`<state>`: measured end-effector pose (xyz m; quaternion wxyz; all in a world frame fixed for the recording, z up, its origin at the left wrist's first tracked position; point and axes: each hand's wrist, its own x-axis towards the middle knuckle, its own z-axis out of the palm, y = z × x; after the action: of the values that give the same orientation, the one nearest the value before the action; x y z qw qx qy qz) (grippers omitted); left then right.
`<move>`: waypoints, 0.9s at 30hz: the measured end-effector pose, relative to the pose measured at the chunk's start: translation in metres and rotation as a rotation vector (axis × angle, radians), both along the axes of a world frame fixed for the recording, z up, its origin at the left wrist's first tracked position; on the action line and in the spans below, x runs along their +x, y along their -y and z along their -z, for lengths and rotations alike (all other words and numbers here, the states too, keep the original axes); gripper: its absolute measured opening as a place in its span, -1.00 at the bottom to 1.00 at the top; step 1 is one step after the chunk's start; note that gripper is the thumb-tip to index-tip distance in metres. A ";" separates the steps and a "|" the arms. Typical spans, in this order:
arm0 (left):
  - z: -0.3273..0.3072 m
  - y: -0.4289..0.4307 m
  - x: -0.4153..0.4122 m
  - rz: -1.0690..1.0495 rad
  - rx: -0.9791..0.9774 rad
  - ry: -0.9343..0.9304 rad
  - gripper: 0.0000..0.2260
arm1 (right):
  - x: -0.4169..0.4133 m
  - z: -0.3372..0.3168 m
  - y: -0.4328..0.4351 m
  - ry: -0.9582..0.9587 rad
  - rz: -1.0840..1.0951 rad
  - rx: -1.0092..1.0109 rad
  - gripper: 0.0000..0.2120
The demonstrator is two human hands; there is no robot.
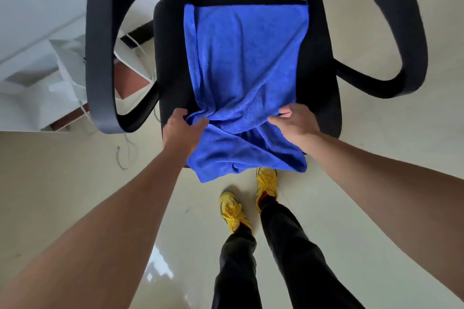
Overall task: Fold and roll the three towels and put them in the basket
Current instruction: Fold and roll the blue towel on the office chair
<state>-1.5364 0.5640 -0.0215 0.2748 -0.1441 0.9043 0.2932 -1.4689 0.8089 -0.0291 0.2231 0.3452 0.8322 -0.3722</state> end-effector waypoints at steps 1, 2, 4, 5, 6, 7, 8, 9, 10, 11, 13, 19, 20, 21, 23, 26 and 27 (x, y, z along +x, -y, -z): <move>0.004 -0.005 -0.001 -0.001 0.043 0.058 -0.81 | -0.006 0.005 0.006 0.014 -0.027 -0.017 -0.71; 0.005 -0.008 0.000 -0.019 0.094 0.107 -0.75 | -0.010 0.006 0.011 0.045 -0.041 -0.031 -0.71; 0.007 -0.009 0.000 -0.139 0.219 0.170 -0.65 | -0.009 0.009 0.014 0.092 -0.047 -0.054 -0.82; 0.006 -0.008 0.000 -0.233 0.268 0.186 -0.73 | -0.004 0.009 0.011 0.112 -0.045 -0.048 -0.87; 0.003 -0.007 0.000 -0.325 0.295 0.202 -0.83 | 0.002 0.007 0.004 0.143 -0.037 -0.030 -0.87; 0.002 -0.004 0.000 -0.399 0.297 0.204 -0.88 | 0.010 0.006 -0.006 0.170 -0.028 0.005 -0.84; 0.001 0.001 0.002 -0.446 0.274 0.198 -0.88 | 0.019 0.003 -0.016 0.190 -0.010 0.059 -0.82; 0.003 0.005 0.003 -0.464 0.230 0.187 -0.87 | 0.028 0.000 -0.026 0.194 0.009 0.128 -0.82; 0.005 0.008 0.004 -0.463 0.183 0.169 -0.88 | 0.035 -0.003 -0.034 0.177 0.028 0.181 -0.84; 0.006 0.010 0.006 -0.444 0.142 0.157 -0.91 | 0.038 -0.003 -0.037 0.137 0.040 0.204 -0.88; 0.009 0.008 0.008 -0.368 0.090 0.141 -0.88 | 0.033 -0.002 -0.028 0.034 0.025 0.154 -0.88; 0.009 -0.004 -0.007 -0.283 0.088 0.093 -0.79 | -0.009 0.021 0.017 0.080 -0.124 -0.011 -0.86; 0.008 -0.004 -0.012 -0.333 0.086 0.081 -0.80 | -0.009 0.021 0.011 0.058 -0.072 -0.029 -0.91; 0.007 -0.005 -0.017 -0.389 0.091 0.065 -0.82 | -0.005 0.020 0.000 0.025 -0.005 -0.025 -0.88; 0.006 -0.003 -0.024 -0.487 0.114 0.052 -0.85 | 0.013 0.017 -0.034 0.010 0.114 0.060 -0.83; 0.007 -0.001 -0.030 -0.617 0.215 0.090 -0.86 | 0.045 0.004 -0.079 0.085 0.227 0.162 -0.81; 0.007 -0.001 -0.030 -0.635 0.234 0.113 -0.86 | 0.050 0.001 -0.082 0.078 0.232 0.166 -0.84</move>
<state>-1.5665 0.5654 -0.0288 0.2342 -0.4020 0.7580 0.4572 -1.4187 0.8906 -0.0305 0.1813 0.4707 0.8052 -0.3118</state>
